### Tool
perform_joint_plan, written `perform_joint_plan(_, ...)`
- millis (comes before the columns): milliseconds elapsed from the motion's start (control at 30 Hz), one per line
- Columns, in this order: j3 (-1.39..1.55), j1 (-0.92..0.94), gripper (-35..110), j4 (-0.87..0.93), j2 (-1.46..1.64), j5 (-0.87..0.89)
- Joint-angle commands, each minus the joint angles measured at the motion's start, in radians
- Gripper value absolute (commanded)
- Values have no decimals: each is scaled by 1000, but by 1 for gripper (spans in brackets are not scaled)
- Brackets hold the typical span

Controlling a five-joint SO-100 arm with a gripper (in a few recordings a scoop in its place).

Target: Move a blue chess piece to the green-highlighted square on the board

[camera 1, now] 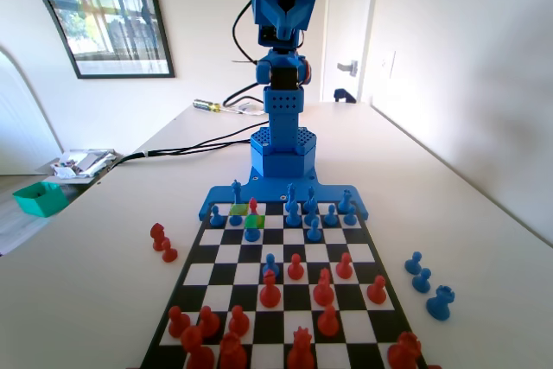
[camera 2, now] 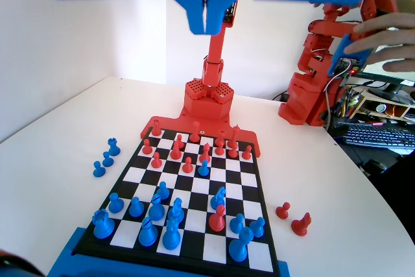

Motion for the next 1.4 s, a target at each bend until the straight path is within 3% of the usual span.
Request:
perform_joint_plan(0, 8, 0, 2, -18, 3, -5)
perform_joint_plan(733, -71, -28, 1, 21, -95, -29)
perform_joint_plan(1000, -301, -6, 1, 206, -422, -250)
perform_joint_plan(1367, -373, 143, 1, 198, -776, -704)
